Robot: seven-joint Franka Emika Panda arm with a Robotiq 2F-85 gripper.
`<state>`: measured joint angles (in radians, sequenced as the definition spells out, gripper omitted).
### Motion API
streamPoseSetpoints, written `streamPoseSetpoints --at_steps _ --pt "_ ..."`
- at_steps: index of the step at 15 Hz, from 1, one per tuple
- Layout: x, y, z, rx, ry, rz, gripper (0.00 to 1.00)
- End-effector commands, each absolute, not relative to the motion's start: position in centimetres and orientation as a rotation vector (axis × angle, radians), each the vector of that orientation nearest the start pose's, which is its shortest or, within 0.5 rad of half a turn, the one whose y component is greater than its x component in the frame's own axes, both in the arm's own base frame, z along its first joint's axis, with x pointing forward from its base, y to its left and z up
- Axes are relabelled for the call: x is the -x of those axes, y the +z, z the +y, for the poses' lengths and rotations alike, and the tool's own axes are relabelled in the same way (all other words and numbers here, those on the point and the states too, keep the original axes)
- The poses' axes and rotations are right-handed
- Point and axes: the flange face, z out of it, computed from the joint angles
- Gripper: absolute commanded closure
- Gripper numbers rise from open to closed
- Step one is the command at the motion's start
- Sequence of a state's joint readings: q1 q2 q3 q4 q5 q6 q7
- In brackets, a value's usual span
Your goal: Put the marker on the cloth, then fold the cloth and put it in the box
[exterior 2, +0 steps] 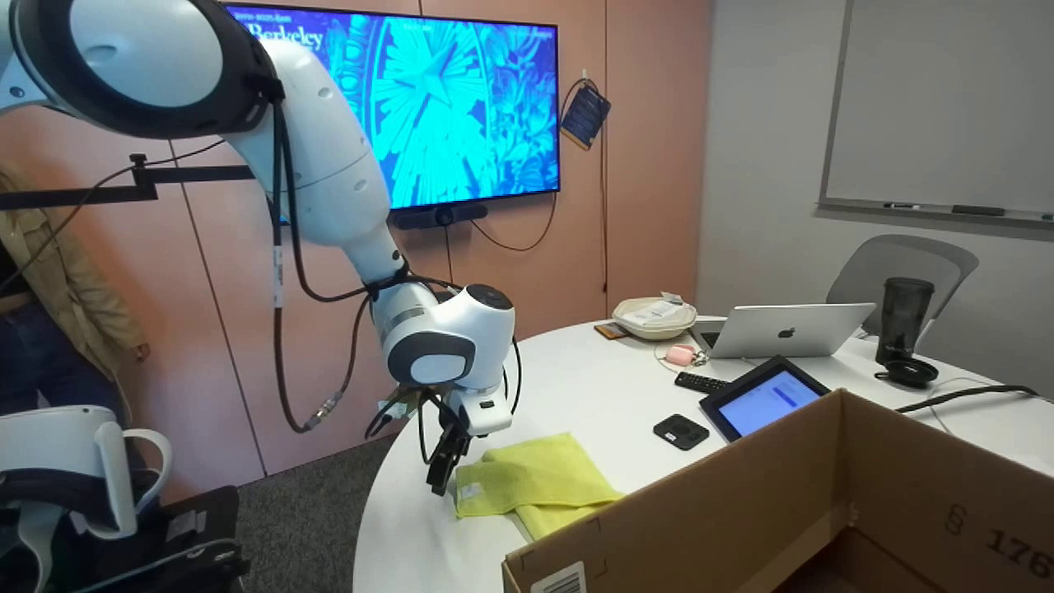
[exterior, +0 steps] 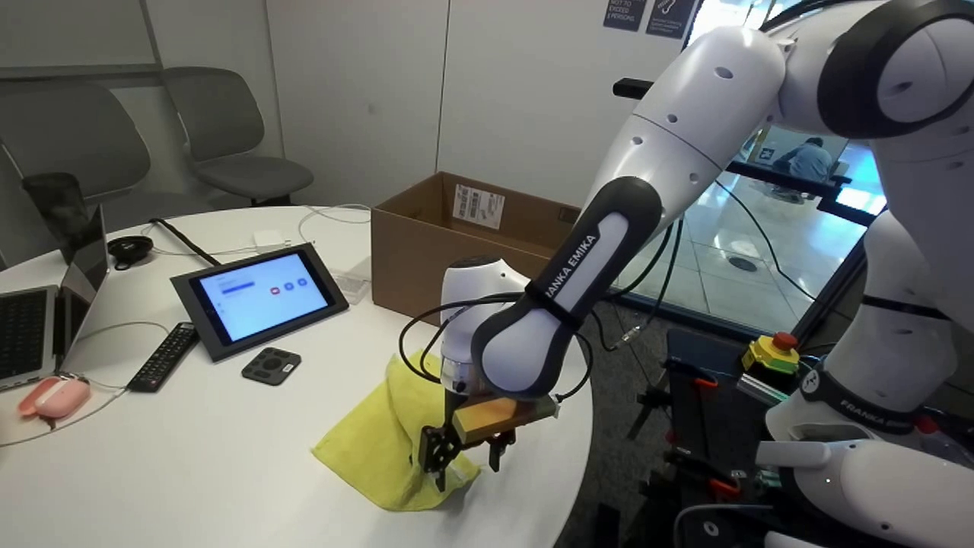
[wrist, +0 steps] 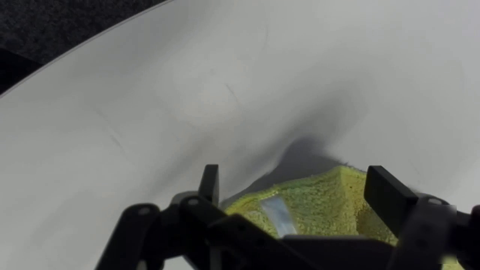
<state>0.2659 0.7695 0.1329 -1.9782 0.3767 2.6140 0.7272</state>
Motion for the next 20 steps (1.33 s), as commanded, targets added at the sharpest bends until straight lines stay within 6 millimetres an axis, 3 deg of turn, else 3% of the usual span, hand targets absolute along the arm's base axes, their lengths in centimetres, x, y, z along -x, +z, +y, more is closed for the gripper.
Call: streamPoseSetpoints --at_steps 1,17,18,20 --pt "-53.4 5.8 21.9 2.747 0.406 1.081 0.00" --pt "-54.8 2.9 20.2 2.726 0.352 1.205 0.00" --pt "-54.8 2.9 20.2 2.725 0.356 1.207 0.16" --pt "-54.6 2.3 20.3 2.731 0.360 1.215 0.35"
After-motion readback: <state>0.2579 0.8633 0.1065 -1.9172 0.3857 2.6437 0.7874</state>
